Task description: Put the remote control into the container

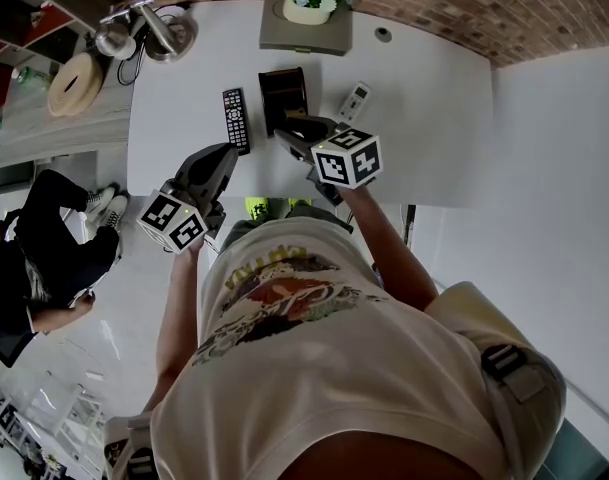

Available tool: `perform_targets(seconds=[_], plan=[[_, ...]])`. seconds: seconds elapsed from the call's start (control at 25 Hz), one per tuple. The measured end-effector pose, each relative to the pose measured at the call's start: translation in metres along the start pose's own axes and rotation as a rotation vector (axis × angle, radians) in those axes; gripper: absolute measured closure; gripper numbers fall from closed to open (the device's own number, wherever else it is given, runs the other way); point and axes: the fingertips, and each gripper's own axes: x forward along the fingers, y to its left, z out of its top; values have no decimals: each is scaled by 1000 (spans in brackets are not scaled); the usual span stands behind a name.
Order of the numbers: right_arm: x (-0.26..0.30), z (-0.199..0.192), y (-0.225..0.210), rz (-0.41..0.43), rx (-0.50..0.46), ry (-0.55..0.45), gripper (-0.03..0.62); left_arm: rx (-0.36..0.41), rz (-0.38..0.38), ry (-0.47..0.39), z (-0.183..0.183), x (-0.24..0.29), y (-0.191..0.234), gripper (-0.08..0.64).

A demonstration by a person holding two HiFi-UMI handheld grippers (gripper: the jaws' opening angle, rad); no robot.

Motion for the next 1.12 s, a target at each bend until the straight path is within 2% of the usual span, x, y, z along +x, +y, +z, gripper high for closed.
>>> perform_targets(seconds=[0.08, 0.4, 0.6, 0.92, 1.12], plan=[[2, 0, 4, -18, -56, 12, 468, 4, 5, -4, 3, -5, 3, 554], [16, -5, 23, -54, -134, 35, 468, 55, 10, 25, 3, -20, 14, 554], [27, -12, 29, -96, -186, 63, 468, 15, -14, -6, 8, -30, 17, 554], [46, -35, 40, -116, -193, 140, 465, 22, 42, -11, 3, -58, 37, 554], [59, -53, 39, -134, -164, 172, 462, 4, 72, -7, -3, -74, 47, 554]])
